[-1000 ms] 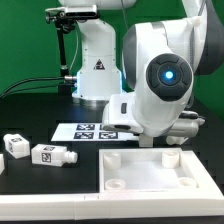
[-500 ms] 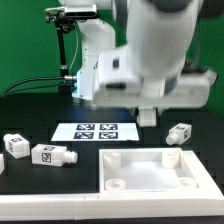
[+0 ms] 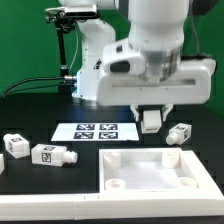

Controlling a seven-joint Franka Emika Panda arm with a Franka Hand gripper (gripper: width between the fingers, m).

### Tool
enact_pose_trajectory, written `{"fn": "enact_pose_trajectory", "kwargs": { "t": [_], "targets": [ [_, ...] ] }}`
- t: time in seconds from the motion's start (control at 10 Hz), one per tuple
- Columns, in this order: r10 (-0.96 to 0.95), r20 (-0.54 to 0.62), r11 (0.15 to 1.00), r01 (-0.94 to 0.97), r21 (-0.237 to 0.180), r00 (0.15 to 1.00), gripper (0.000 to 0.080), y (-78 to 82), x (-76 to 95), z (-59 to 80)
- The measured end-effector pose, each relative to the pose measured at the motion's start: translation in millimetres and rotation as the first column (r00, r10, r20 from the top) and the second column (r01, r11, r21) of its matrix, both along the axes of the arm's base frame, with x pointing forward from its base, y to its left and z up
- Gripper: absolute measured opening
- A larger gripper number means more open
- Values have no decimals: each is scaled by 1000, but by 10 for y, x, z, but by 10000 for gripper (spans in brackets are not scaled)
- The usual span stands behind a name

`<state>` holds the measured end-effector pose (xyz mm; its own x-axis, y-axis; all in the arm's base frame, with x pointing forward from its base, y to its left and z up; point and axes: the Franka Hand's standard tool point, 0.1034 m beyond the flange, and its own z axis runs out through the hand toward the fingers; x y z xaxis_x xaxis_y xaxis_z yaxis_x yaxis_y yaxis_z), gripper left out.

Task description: Assemble one leg

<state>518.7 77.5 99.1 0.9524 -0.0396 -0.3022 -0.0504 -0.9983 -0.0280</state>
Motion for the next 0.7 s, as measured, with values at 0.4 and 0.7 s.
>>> {"fn": "enact_pose_trajectory", "kwargs": {
  "t": [0.4,0.7],
  "targets": [
    [9,321,1000,-14,15,947,284,-13,561,342],
    [21,524,1000,-28,6,851,284,87,720,236]
  ]
}}
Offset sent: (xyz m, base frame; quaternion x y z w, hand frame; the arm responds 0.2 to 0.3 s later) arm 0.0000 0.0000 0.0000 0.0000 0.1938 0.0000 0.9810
